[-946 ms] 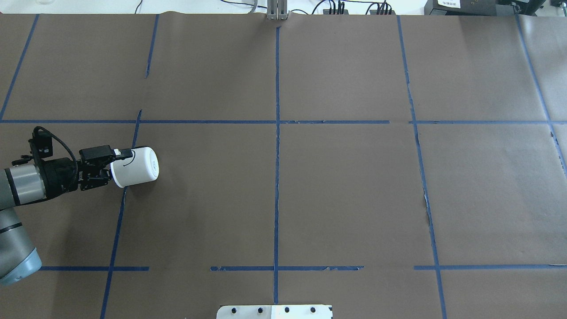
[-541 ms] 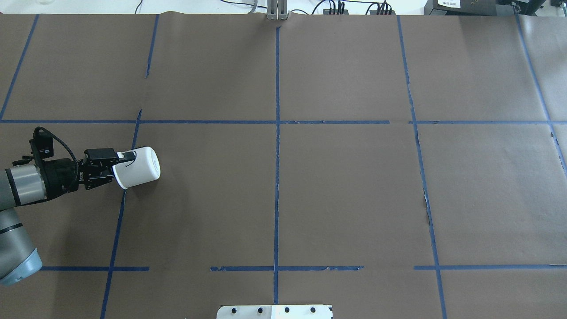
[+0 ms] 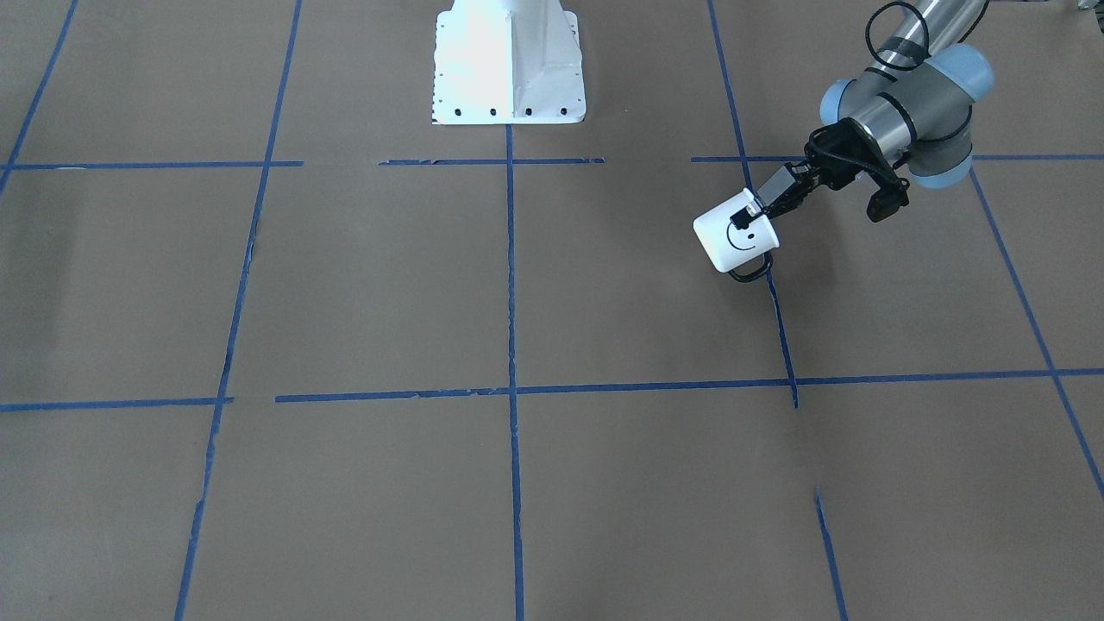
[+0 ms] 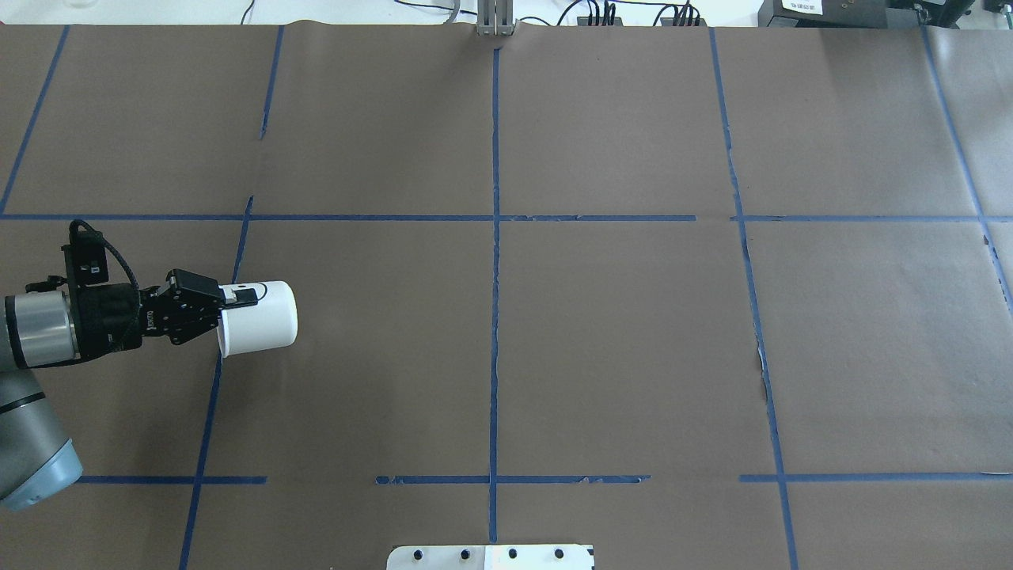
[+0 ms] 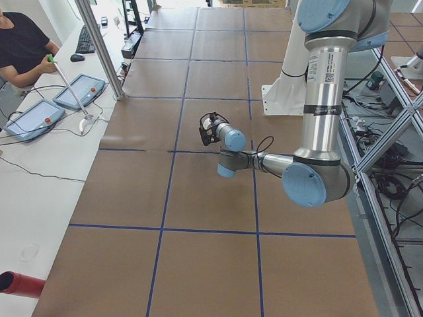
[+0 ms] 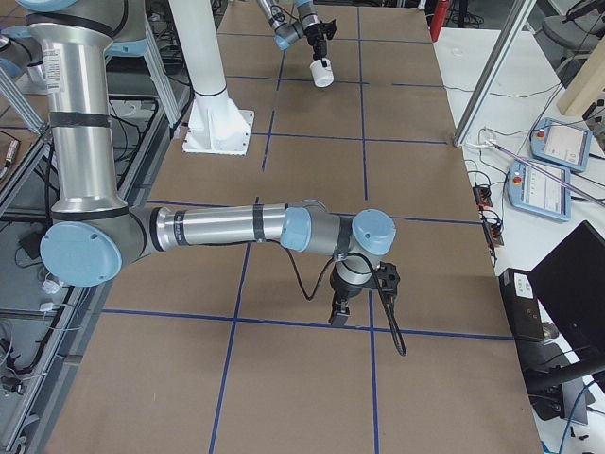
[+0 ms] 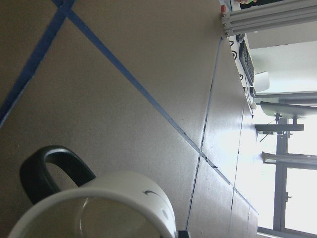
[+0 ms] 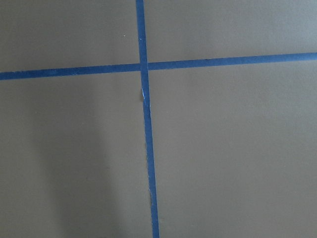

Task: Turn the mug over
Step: 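Carry the mug with the left gripper toward the table centre, rotating it upright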

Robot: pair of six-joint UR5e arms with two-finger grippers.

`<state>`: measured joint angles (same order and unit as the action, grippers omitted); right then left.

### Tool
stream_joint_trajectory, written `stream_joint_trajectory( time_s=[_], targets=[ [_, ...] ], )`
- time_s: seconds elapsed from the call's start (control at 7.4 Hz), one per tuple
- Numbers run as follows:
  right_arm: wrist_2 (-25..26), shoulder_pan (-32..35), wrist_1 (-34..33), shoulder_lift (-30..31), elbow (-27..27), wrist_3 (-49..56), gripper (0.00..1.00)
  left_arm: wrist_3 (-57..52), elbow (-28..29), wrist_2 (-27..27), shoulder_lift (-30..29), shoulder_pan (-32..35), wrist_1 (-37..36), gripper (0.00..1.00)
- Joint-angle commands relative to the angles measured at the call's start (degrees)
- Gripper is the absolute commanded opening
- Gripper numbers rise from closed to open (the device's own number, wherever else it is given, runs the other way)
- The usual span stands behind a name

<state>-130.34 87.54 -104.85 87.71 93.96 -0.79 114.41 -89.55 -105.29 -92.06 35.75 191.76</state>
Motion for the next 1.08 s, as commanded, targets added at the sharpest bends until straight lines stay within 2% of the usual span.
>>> stream_joint_trajectory(
  time_s=[0.0,0.27,0.54,0.81,0.95],
  targets=[
    [0.0,0.0,0.0,0.0,0.0,0.0,1.0,0.2,-8.4,-2.2,-0.8,0.8,-14.6,0.0],
    [0.0,0.0,0.0,0.0,0.0,0.0,1.0,-7.5,-10.8,-3.0,-6.5,1.0,-28.9,0.0],
    [0.0,0.0,0.0,0.0,0.0,0.0,1.0,-16.9,-16.1,-3.5,-17.6,1.1,-55.3,0.0],
    [0.0,0.0,0.0,0.0,0.0,0.0,1.0,-27.5,-14.9,-3.1,-30.3,0.8,-76.3,0.0],
    [0.0,0.0,0.0,0.0,0.0,0.0,1.0,-31.5,-13.2,-3.0,-35.1,0.5,-82.7,0.0]
  ],
)
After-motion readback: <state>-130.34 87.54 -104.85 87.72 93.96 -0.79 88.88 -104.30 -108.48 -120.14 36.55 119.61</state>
